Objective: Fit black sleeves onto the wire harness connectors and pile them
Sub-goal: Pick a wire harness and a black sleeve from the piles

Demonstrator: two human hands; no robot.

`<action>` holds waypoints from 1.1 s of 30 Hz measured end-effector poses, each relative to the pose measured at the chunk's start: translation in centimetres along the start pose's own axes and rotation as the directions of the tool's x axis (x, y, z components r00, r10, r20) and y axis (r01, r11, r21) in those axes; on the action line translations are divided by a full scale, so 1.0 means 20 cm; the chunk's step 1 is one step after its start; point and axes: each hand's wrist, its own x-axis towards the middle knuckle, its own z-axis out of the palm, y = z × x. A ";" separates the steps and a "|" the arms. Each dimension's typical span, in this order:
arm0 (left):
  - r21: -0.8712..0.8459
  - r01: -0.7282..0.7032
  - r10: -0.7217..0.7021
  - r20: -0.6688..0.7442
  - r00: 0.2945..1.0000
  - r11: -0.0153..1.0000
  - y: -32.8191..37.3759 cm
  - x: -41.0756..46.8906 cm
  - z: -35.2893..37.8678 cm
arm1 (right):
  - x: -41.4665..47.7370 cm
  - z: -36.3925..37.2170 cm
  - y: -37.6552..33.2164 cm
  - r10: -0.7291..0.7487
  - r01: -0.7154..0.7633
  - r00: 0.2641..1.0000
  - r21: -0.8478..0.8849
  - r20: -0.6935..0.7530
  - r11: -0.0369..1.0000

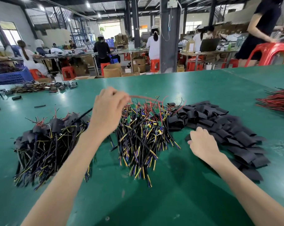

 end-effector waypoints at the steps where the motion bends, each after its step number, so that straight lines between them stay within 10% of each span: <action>1: 0.042 0.009 -0.012 0.064 0.998 0.999 -0.02 -0.06 0.05 | 0.00 0.00 0.00 -0.012 0.012 1.000 -0.023 0.003 1.000; 6: 0.062 0.068 -0.076 0.142 0.987 0.996 -0.14 -0.32 0.25 | -0.02 -0.02 -0.04 -0.022 0.024 0.998 0.036 -0.066 0.999; 13: -0.077 0.089 -0.086 0.040 0.995 0.993 -0.13 -0.38 0.26 | -0.05 -0.04 -0.13 -0.190 0.217 0.975 0.631 -0.112 0.745; 33: -0.222 0.033 -0.028 0.026 0.999 0.975 -0.08 -0.43 0.26 | -0.10 -0.01 -0.22 -0.272 0.369 0.928 0.717 -0.253 0.592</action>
